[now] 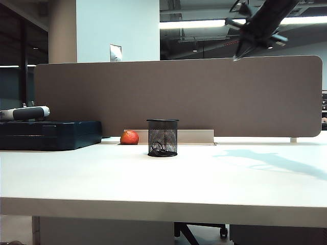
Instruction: Pick up a bunch of keys from the table, then put them into the black basket.
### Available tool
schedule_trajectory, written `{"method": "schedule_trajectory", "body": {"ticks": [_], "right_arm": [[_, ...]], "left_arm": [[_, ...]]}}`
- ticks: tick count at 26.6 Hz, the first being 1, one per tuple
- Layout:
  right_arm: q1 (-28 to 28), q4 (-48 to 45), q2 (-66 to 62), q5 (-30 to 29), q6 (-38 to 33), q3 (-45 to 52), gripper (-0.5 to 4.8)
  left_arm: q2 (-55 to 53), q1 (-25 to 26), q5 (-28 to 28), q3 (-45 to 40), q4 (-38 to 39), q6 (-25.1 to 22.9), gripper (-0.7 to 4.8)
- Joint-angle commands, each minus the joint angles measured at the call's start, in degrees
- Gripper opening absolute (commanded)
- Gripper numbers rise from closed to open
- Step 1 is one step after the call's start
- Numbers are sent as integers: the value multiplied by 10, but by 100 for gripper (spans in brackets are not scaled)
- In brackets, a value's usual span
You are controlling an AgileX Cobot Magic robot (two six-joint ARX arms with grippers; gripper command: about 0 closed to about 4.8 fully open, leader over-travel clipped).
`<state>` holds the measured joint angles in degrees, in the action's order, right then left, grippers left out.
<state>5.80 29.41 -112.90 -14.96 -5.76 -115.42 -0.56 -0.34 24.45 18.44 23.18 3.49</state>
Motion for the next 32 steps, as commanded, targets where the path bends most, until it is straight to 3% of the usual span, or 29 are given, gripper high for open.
{"method": "schedule_trajectory", "body": {"ticks": [1,4,10,18,26,29,32], "right_arm": [[-13,51,19,10,18,-1,-9],[-23,93,42,13,30,5,-9],[-28,85,110,13,30,65,-9],[-29,42,221,13,30,217,-9],[-36,-52,360,14,28,428,-10],[-51,-102,451,14,25,553,-9],[-63,-122,504,16,23,617,-9]], "left_arm": [[-1,0,2,2,-6,0,-6],[-1,0,2,2,-6,0,-6],[0,0,2,2,-7,0,-6],[0,0,-8,2,-7,0,-6],[0,0,-50,2,-7,-1,-6],[0,0,-82,2,-6,-1,-6],[0,0,-119,1,-5,-1,-6]]}}
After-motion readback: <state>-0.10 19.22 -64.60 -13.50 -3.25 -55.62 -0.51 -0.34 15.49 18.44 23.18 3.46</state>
